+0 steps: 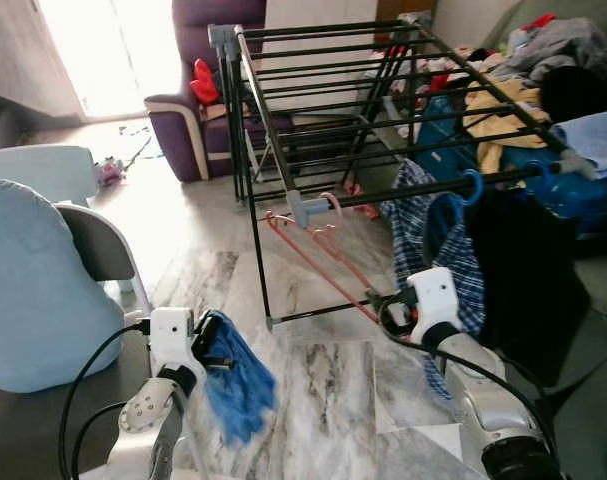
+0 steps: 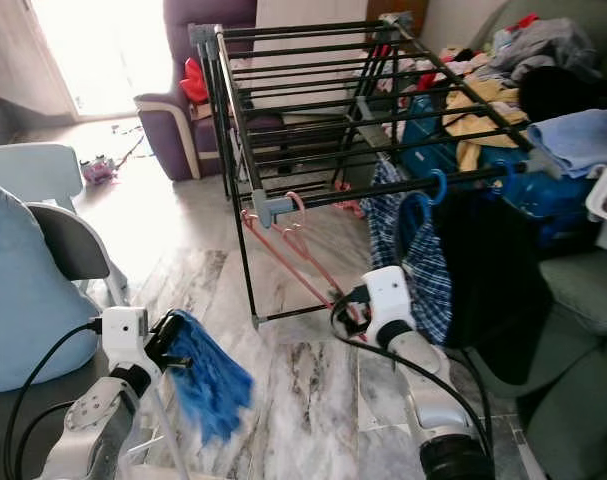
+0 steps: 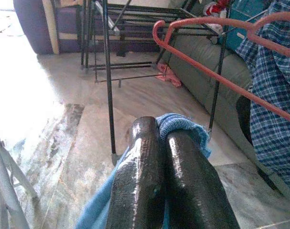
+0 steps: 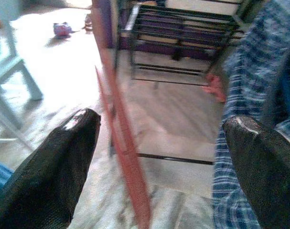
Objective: Hang hanger
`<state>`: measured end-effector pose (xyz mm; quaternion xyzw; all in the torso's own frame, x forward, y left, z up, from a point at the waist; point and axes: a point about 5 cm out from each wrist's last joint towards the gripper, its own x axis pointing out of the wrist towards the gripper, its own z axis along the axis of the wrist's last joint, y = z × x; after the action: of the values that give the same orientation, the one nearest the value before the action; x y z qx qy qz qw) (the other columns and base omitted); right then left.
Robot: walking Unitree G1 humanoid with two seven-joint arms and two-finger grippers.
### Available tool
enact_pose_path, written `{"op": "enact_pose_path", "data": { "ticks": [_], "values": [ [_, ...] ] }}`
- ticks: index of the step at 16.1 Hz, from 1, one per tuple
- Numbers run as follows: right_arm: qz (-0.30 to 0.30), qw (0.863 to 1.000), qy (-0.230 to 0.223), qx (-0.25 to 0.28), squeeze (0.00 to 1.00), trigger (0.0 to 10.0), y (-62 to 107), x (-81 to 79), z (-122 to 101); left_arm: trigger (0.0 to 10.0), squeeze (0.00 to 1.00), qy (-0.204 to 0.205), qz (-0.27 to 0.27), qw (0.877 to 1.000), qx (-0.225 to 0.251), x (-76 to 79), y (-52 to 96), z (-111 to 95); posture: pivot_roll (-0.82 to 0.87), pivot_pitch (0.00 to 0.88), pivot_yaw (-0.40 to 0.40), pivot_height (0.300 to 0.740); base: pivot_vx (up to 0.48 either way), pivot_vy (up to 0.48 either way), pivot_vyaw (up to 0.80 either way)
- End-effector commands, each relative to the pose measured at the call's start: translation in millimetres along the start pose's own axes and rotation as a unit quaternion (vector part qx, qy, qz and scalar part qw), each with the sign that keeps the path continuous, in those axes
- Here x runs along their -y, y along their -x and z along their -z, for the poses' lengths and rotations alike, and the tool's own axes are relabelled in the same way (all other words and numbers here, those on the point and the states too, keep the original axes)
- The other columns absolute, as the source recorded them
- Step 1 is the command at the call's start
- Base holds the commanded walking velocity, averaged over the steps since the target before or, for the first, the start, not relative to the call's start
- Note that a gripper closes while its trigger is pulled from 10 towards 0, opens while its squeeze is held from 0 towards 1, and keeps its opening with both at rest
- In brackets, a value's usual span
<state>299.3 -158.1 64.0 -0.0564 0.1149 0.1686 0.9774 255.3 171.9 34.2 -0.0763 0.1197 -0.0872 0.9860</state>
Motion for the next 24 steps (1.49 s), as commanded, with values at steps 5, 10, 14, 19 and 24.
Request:
{"op": "enact_pose_path", "data": {
  "ticks": [5,10,14,19,24],
  "values": [
    [-0.051,0.998,0.008,-0.029,0.00,10.0,-7.8,-2.6,-0.1,10.0,0.00,-0.012,0.000,1.000,0.003,-0.4,-0.4,-5.2,-0.12,0.000,0.006,0.736,0.000,0.000,0.00],
    [-0.082,0.996,0.033,-0.033,0.00,10.0,-27.3,-3.3,-12.1,10.0,0.00,-0.020,-0.002,1.000,-0.002,-2.6,-0.4,-6.5,-0.11,0.000,0.013,0.736,0.000,0.000,0.00],
    [-0.121,0.990,0.048,-0.055,0.00,10.0,-42.0,-11.5,-14.8,10.0,0.00,-0.030,-0.009,0.999,-0.009,-5.8,2.5,-6.4,-0.09,0.000,0.019,0.736,0.000,0.000,0.00],
    [-0.130,0.987,0.049,-0.077,0.00,0.0,-50.3,-16.8,-12.9,10.0,0.00,-0.039,-0.012,0.999,-0.015,-10.2,6.5,-6.5,-0.07,0.000,0.026,0.736,0.000,0.000,0.00],
    [-0.120,0.989,0.057,-0.067,0.00,0.0,-58.6,-16.3,-25.5,10.0,0.00,-0.046,-0.014,0.999,-0.019,-11.8,7.8,-7.1,-0.06,0.000,0.026,0.736,0.000,0.000,0.00]
  ]
}}
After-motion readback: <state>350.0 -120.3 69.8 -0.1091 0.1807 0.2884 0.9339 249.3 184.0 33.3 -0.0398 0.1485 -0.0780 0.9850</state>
